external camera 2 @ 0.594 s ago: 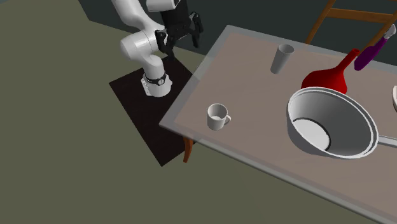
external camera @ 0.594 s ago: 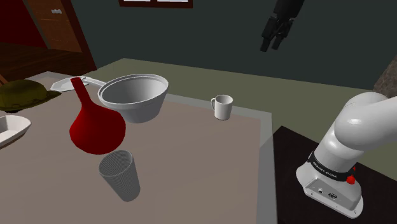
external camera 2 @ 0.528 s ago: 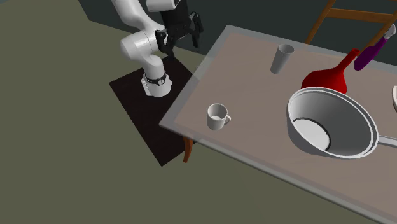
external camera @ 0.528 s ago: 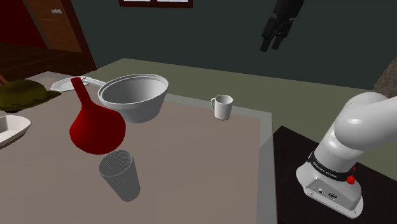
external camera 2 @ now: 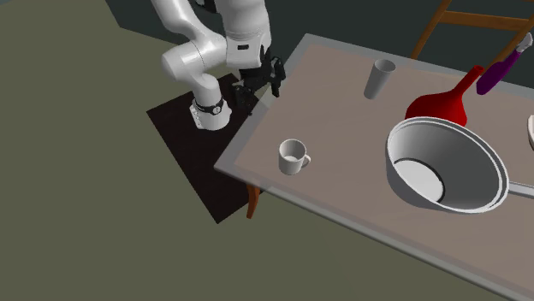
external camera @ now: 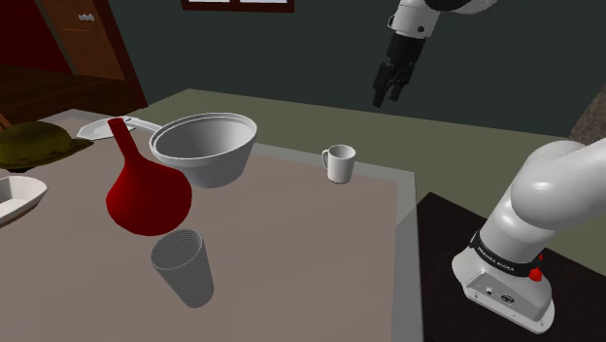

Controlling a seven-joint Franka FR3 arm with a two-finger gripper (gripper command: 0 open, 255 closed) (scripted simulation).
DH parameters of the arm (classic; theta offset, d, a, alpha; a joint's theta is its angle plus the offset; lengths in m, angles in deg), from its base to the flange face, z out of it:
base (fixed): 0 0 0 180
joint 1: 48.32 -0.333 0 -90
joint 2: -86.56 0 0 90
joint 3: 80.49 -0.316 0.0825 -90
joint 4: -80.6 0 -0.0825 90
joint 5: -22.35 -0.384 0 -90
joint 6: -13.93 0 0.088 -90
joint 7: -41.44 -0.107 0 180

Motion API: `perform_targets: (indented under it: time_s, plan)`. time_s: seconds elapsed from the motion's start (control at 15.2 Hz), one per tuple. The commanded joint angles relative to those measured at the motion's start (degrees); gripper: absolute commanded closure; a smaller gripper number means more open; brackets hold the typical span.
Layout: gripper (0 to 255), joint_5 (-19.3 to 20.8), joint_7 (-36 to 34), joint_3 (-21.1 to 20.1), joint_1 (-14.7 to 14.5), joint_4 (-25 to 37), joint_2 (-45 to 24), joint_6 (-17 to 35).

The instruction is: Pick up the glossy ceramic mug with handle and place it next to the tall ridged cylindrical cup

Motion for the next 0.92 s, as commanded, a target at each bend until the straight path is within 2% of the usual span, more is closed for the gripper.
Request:
perform_targets:
  time_s: [0.0,0.59,0.86]
  plan:
    - [0,-0.02,0.58,-0.24,-0.28,-1.29,-3.05,3.87]
    - [0,0.12,3.06,-1.02,-1.30,-2.26,-19.71,19.07]
    - [0,0.20,3.74,-1.27,-1.60,-1.71,-26.02,24.09]
